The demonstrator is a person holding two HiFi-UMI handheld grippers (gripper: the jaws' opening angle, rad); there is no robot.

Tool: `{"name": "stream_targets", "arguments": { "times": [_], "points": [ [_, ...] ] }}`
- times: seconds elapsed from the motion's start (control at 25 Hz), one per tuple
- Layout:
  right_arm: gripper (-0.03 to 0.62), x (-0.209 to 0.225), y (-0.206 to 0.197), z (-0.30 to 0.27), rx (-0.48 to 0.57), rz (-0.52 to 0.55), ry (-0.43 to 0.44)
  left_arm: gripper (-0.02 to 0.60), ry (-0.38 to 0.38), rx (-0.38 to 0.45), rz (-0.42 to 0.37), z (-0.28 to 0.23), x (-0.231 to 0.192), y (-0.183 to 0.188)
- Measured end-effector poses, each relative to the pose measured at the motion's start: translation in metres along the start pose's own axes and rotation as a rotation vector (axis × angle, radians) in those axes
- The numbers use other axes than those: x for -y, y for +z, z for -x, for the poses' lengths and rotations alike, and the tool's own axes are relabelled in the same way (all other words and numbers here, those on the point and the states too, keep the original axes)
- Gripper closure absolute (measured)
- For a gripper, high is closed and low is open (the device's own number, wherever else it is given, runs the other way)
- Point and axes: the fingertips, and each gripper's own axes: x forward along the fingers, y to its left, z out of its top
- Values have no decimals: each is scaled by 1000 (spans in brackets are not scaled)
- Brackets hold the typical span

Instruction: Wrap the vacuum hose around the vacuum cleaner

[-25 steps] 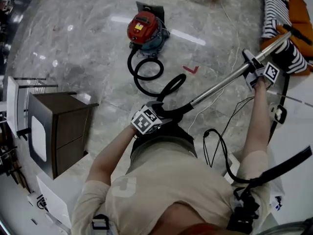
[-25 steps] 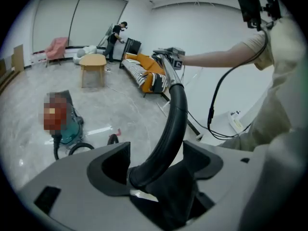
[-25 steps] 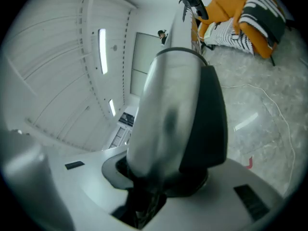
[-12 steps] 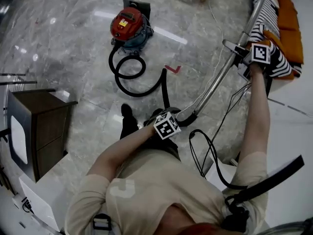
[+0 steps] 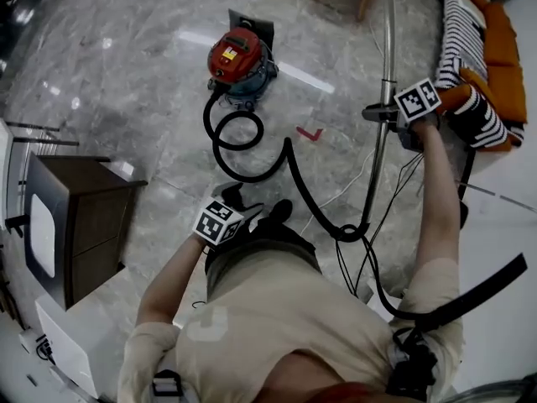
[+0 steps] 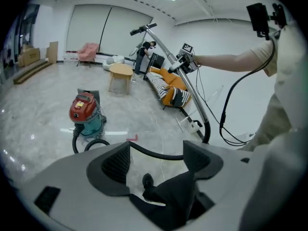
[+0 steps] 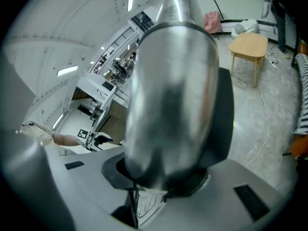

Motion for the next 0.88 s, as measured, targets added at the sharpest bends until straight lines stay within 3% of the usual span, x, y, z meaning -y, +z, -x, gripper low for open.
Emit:
{"name": "stream_targets", "arguments": {
  "times": [0.16,0.4,0.56,0.76,0.88],
  "points": [
    [476,-15,-3,-35,-149,42,-11,233,59,82,-32,21,-13,18],
    [476,-40,2,-71,-374,98,-53,233,77,118,-228,31,-48,52],
    [477,-48,8,-79,-545,154,-142,233,83,153,-341,48,-86,92],
    [480,-39,19,-81,-750,317,-290,233,112,244,-500,85,-114,159],
    [482,-41,28,-93,-818,424,-258,233,127,298,-519,99,-128,195]
  ]
}}
